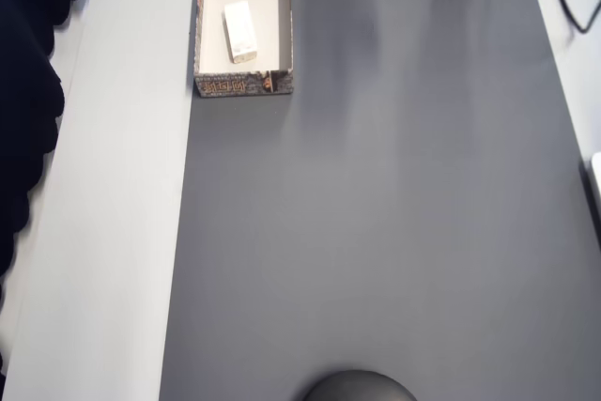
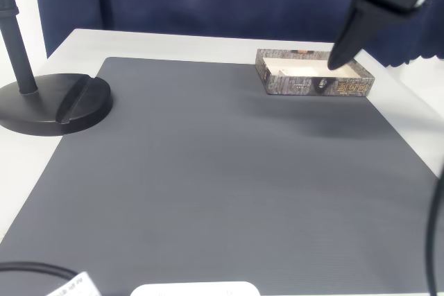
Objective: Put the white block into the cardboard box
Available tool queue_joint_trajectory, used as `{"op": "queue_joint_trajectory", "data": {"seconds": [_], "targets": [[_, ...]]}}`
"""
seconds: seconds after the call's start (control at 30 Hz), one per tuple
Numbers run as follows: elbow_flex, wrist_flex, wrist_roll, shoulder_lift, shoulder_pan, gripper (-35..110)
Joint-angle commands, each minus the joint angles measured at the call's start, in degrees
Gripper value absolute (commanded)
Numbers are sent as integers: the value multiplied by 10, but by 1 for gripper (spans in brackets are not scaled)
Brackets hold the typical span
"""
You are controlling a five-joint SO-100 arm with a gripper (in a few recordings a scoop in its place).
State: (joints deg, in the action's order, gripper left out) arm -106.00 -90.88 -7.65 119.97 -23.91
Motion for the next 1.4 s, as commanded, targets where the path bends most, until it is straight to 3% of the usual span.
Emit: {"op": "queue_joint_trajectory", "data": {"seconds": [0.0, 0.27, 0.47, 0.73, 1.37], "targets": [[-78, 59, 12, 97, 40, -2], [-258, 123, 1, 265, 71, -2], [-451, 264, -18, 439, 88, -2], [-563, 216, -18, 621, 91, -2], [-680, 230, 37, 704, 170, -2]]}}
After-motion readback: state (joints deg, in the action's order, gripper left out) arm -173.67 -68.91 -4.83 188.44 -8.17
